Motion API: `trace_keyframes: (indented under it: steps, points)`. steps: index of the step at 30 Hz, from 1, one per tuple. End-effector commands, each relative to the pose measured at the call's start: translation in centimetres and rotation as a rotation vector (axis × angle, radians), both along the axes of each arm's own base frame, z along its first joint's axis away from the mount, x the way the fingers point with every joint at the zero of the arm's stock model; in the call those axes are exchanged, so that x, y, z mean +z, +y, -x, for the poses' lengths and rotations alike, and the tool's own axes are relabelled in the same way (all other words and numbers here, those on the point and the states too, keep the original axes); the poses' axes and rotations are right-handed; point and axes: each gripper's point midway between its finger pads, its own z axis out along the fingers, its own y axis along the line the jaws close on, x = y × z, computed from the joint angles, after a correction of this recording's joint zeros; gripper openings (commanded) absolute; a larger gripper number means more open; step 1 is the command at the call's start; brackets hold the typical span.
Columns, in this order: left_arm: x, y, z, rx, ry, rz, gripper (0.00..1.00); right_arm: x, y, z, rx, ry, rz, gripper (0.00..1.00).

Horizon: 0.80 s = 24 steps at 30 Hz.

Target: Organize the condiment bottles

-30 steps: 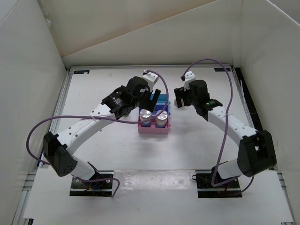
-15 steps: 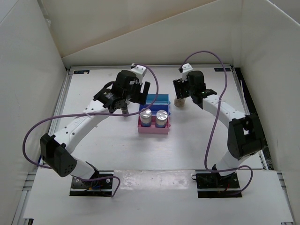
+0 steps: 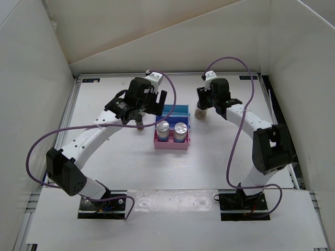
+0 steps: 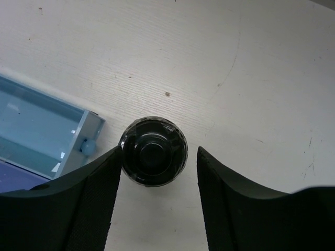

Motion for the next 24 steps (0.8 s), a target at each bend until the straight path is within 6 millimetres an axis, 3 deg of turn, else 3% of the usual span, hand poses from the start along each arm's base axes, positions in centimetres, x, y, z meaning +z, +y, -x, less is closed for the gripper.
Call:
trace_keyframes:
  steps: [1,15,17,20,21,24]
  points:
    - [1.7,-0.2,-0.3,-0.006,-0.033,0.038,0.91,1.9,0.3,-1.7,-0.004,-0.06,-0.046,0.61]
    - [1.0,0.1,-0.5,0.004,-0.023,0.035,0.91,0.7,1.3,-2.0,0.007,-0.02,-0.055,0.49]
    - [0.5,0.1,-0.4,0.006,-0.011,0.034,0.91,0.5,1.5,-1.8,0.011,-0.015,-0.057,0.42]
    - [0.2,0.1,-0.4,0.005,-0.009,0.035,0.91,0.4,1.7,-1.5,0.005,-0.014,-0.05,0.16]
    - [0.3,0.1,-0.3,0.004,-0.01,0.036,0.91,0.2,1.5,-1.1,-0.005,0.004,-0.035,0.0]
    - [0.4,0.2,-0.1,0.002,-0.013,0.039,0.91,0.6,2.3,-0.2,0.012,-0.005,0.006,0.0]
